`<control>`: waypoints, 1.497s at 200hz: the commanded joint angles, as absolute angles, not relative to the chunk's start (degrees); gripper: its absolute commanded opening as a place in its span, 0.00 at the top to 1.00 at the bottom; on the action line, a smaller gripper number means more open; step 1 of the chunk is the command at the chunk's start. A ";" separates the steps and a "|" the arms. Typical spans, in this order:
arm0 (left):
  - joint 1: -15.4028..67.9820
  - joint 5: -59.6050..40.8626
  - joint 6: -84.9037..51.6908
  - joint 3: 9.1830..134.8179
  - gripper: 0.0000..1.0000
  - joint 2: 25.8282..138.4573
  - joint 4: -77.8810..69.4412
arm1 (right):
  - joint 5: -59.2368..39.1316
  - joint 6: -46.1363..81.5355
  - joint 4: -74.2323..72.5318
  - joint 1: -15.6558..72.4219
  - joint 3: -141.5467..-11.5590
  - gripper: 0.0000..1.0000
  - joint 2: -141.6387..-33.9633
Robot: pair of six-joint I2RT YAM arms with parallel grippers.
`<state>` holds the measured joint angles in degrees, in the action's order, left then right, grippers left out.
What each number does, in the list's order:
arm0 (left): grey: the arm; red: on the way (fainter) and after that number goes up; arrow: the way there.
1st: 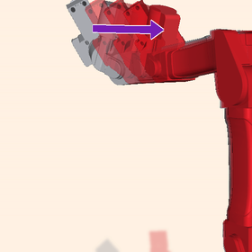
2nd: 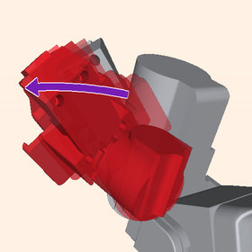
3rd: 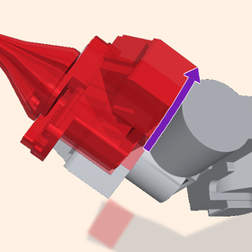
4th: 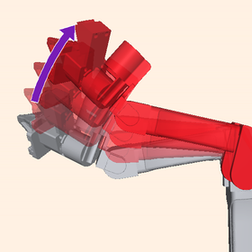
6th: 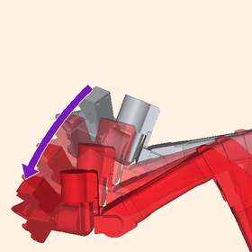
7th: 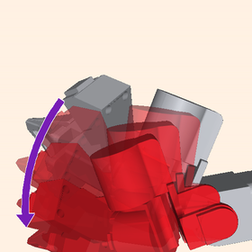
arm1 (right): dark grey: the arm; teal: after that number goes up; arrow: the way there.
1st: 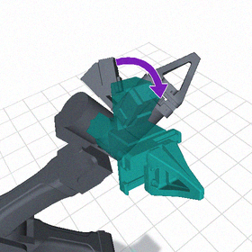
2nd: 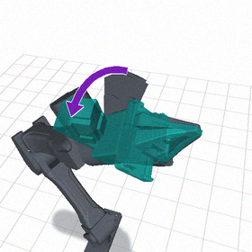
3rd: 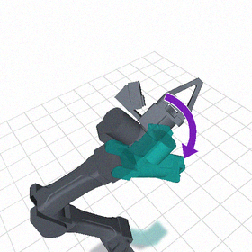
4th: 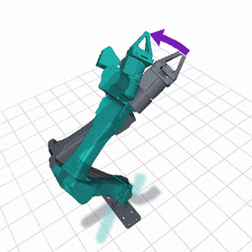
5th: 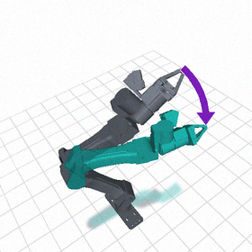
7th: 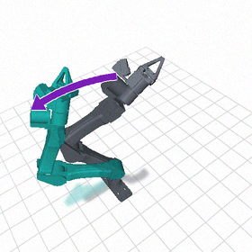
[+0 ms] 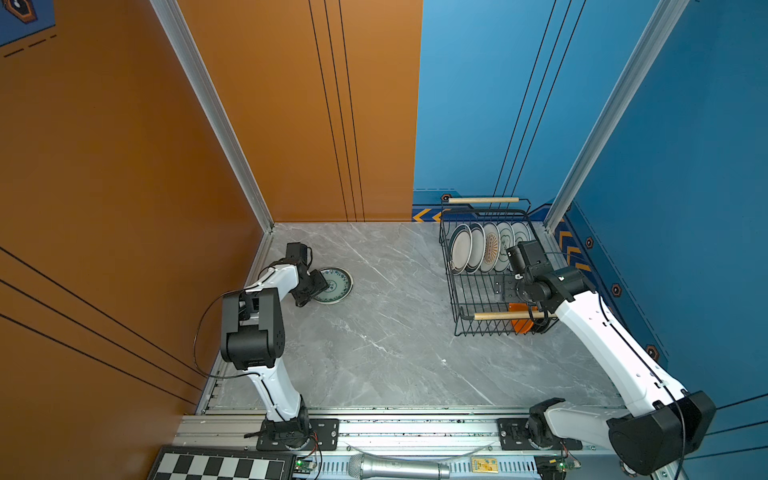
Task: Unload the plates from the dish rack
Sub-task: 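Release the plate with the left gripper while the right gripper nears the orange plate, then lower the right gripper into the rack and grasp the orange plate's rim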
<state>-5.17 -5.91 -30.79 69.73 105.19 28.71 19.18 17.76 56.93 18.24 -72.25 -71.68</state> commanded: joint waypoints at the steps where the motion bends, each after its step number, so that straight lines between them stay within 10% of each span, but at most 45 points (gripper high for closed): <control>1: -5.08 -2.70 -29.09 71.17 0.32 104.07 33.25 | 17.25 16.31 56.25 16.97 -71.47 0.00 -71.45; 177: -5.40 -14.23 -31.11 57.61 0.01 76.91 30.06 | 1.23 17.04 54.40 2.77 -68.37 0.00 -75.99; 299: -3.17 -17.26 -29.24 56.21 0.02 75.02 30.27 | 0.64 15.91 51.68 -0.22 -65.06 0.18 -80.21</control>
<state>-3.66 -15.53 -30.83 57.10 76.18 30.22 1.43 15.86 49.21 0.86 -66.94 -78.72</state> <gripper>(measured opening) 0.979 0.843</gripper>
